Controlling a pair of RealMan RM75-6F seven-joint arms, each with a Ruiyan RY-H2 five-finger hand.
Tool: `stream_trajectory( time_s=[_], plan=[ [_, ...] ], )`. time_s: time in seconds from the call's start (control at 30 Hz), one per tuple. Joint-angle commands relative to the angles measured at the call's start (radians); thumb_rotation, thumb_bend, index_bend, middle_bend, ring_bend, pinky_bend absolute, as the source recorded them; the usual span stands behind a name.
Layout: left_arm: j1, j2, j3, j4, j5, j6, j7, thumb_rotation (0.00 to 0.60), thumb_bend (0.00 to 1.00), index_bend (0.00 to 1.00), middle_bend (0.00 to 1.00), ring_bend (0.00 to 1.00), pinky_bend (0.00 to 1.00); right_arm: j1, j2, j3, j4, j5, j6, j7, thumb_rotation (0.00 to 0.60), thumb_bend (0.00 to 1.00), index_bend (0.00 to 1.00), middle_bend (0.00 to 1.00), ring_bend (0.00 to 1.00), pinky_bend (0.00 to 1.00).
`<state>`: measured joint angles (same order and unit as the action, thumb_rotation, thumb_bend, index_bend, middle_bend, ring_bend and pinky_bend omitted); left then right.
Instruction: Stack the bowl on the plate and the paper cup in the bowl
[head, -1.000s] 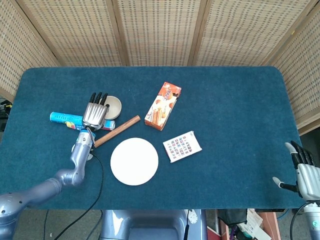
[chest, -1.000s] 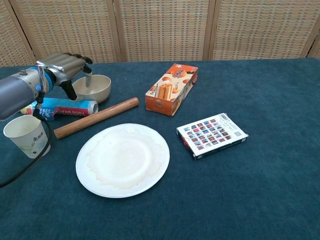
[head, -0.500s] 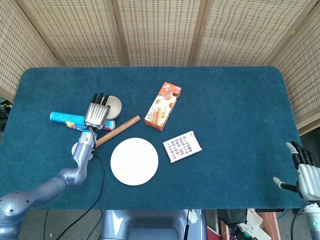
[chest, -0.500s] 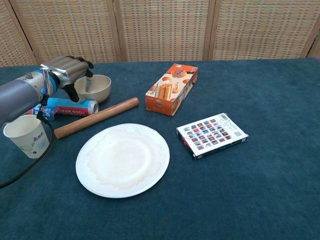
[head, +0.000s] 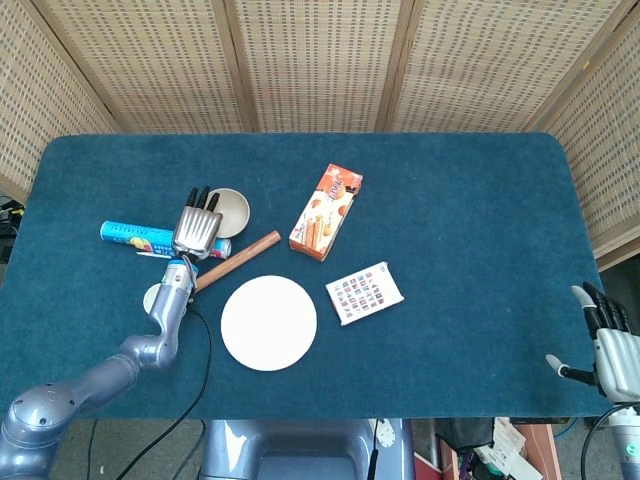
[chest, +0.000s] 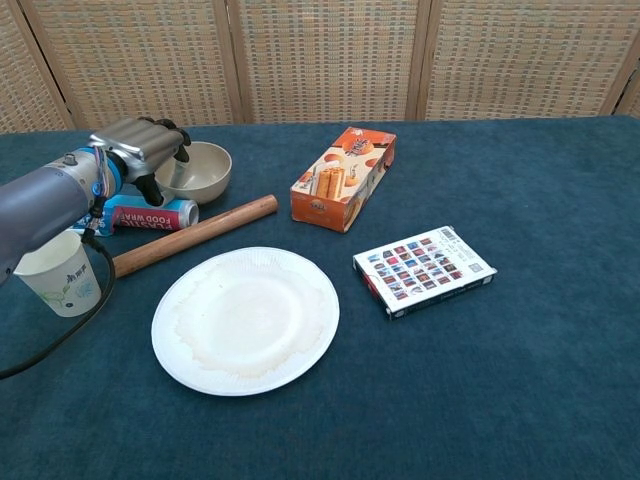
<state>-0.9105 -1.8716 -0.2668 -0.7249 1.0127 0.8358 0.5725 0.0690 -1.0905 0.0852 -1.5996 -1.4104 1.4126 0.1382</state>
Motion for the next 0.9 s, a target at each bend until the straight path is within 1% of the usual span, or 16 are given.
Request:
stream_trajectory(
  time_s=[0.03,0.23,0.3,0.47,0.57,0.67,0.8,0.9],
  plan=[
    [0.002,0.006,-0.003,-0.004,0.005,0.008,-0.009,0.6,0.37,0.62,0.14,0.0,0.07,-0.001,0.0,-0.001,-0.001,-0.001,0.001,-0.001,0.6,0.15,0.0,0.0,0.0,0.0],
    [0.004,0.04,-0.014,-0.046,0.018,0.039,-0.02,0.6,0.38,0.62,0.14,0.0,0.07,0.001,-0.002,-0.002,-0.002,-0.003,-0.001,-0.004,0.6,0.15,0.0,0.0,0.0,0.0],
    [0.008,0.065,-0.017,-0.084,0.028,0.06,-0.026,0.6,0.38,0.62,0.14,0.0,0.07,0.001,-0.001,-0.002,-0.003,-0.003,-0.001,-0.005,0.6,0.15,0.0,0.0,0.0,0.0],
    [0.032,0.124,-0.007,-0.196,0.064,0.115,-0.032,0.6,0.38,0.63,0.14,0.0,0.07,0.002,-0.003,-0.003,0.0,-0.004,-0.004,-0.007,0.6,0.15,0.0,0.0,0.0,0.0],
    [0.044,0.145,0.001,-0.236,0.078,0.136,-0.038,0.6,0.38,0.62,0.14,0.0,0.07,0.002,-0.002,-0.003,-0.001,-0.005,-0.004,-0.008,0.6,0.15,0.0,0.0,0.0,0.0],
    [0.081,0.205,0.024,-0.349,0.126,0.196,-0.058,0.6,0.38,0.62,0.14,0.0,0.07,-0.001,0.001,-0.001,-0.005,-0.006,0.004,-0.008,0.6,0.15,0.0,0.0,0.0,0.0],
    [0.147,0.3,0.081,-0.512,0.201,0.269,-0.083,0.6,0.38,0.62,0.14,0.0,0.07,-0.006,0.005,-0.001,-0.012,-0.012,0.019,-0.011,0.6,0.15,0.0,0.0,0.0,0.0],
    [0.183,0.354,0.118,-0.601,0.249,0.309,-0.091,0.6,0.38,0.62,0.14,0.0,0.07,-0.008,0.006,0.0,-0.016,-0.016,0.027,-0.013,0.6,0.15,0.0,0.0,0.0,0.0]
  ],
)
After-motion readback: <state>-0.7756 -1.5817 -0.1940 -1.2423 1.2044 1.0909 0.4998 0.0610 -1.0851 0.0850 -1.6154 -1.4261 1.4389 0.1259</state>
